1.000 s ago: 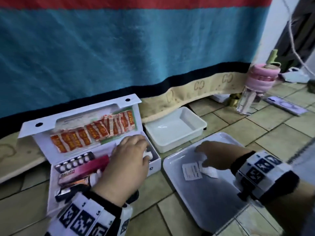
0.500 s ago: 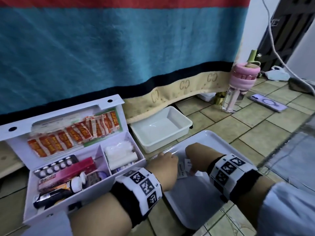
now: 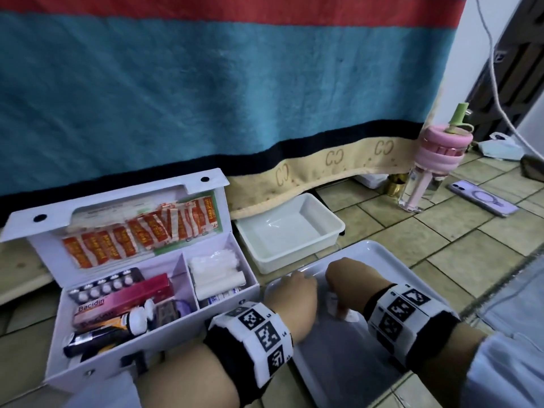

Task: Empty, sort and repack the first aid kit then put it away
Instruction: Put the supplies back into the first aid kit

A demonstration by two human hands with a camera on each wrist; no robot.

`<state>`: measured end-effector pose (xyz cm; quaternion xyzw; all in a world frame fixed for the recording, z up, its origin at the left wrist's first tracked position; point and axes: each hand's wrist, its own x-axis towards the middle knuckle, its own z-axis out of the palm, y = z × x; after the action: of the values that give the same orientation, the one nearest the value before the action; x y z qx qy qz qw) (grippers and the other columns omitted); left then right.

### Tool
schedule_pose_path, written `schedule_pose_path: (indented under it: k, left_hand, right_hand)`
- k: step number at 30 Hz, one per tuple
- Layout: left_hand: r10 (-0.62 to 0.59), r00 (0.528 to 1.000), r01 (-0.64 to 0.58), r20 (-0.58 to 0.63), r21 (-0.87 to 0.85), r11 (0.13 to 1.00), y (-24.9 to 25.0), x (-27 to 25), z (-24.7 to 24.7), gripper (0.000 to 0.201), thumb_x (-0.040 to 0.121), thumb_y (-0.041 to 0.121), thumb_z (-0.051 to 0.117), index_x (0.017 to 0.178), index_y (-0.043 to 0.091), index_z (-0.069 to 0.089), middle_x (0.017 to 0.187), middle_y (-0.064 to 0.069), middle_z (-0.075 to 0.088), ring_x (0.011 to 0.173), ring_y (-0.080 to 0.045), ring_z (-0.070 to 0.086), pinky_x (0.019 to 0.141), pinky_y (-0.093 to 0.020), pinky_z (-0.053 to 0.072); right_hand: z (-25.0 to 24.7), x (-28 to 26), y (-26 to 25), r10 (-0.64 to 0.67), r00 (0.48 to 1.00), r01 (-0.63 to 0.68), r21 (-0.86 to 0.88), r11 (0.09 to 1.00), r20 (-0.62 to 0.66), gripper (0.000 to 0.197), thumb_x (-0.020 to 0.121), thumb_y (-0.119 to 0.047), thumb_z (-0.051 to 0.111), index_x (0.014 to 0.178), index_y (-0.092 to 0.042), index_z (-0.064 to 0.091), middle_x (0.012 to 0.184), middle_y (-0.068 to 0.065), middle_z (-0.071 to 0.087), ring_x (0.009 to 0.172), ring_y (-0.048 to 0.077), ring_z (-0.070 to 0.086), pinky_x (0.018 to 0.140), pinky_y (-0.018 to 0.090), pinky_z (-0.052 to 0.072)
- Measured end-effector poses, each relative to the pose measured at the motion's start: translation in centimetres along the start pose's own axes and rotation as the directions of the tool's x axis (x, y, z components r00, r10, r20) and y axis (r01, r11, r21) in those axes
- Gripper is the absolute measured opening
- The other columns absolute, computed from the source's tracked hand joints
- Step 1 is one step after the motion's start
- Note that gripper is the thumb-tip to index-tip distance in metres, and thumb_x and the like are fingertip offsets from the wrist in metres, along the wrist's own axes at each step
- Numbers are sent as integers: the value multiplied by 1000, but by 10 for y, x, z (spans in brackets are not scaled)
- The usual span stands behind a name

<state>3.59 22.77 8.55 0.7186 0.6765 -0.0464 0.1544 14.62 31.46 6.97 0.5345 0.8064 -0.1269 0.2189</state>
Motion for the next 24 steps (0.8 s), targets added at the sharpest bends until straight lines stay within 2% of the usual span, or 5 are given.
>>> schedule_pose_path:
  k: [5, 9, 14, 20, 24]
  left_hand:
    - [14, 976, -58, -217, -200, 978, -35, -39, -38, 26, 88, 2, 51, 110, 15, 54, 104, -3, 48, 98, -22, 56, 72, -22, 36]
    - [-180, 898, 64, -402, -287, 956, -101, -88, -63, 23, 91, 9, 54, 96, 31, 58, 84, 17, 36, 72, 6, 40, 58, -10, 32]
    - [-364, 771, 300, -522, -207, 931, -169, -114, -72, 9, 87, 19, 60, 90, 26, 64, 140, 5, 39, 128, -19, 37, 101, -39, 39]
    - [-350, 803, 282, -482, -210, 936, -192, -119, -65, 34, 84, 10, 59, 75, 40, 47, 142, 14, 37, 118, -10, 50, 103, -38, 39]
    - [-340, 823, 251, -455, -244, 937, -196, -121, -62, 34, 86, 5, 57, 73, 34, 46, 140, 17, 35, 82, 5, 51, 75, -6, 34]
  right_hand:
    - [-26, -26, -8, -190, 982, 187, -207, 960, 3, 23, 74, -14, 67, 56, -17, 54, 61, -1, 51, 69, 16, 55, 52, 15, 39]
    - [-75, -50, -45, -412, 887, 431, 53, 901, -210, 34, 85, -21, 61, 57, -27, 45, 62, -6, 56, 61, 8, 52, 51, 11, 37]
    - [-102, -34, -120, -566, 715, 699, 438, 565, -411, 23, 87, -15, 65, 66, -25, 61, 64, -9, 61, 64, 4, 55, 68, 22, 44]
    - [-113, -6, -182, -299, 707, 706, 613, 354, -641, 16, 88, -11, 63, 72, -12, 65, 60, -4, 57, 54, 8, 50, 51, 19, 39]
    - [-104, 2, -193, -120, 723, 675, 658, 335, -681, 13, 85, -17, 68, 72, -19, 70, 58, -11, 62, 51, -2, 57, 49, 8, 39]
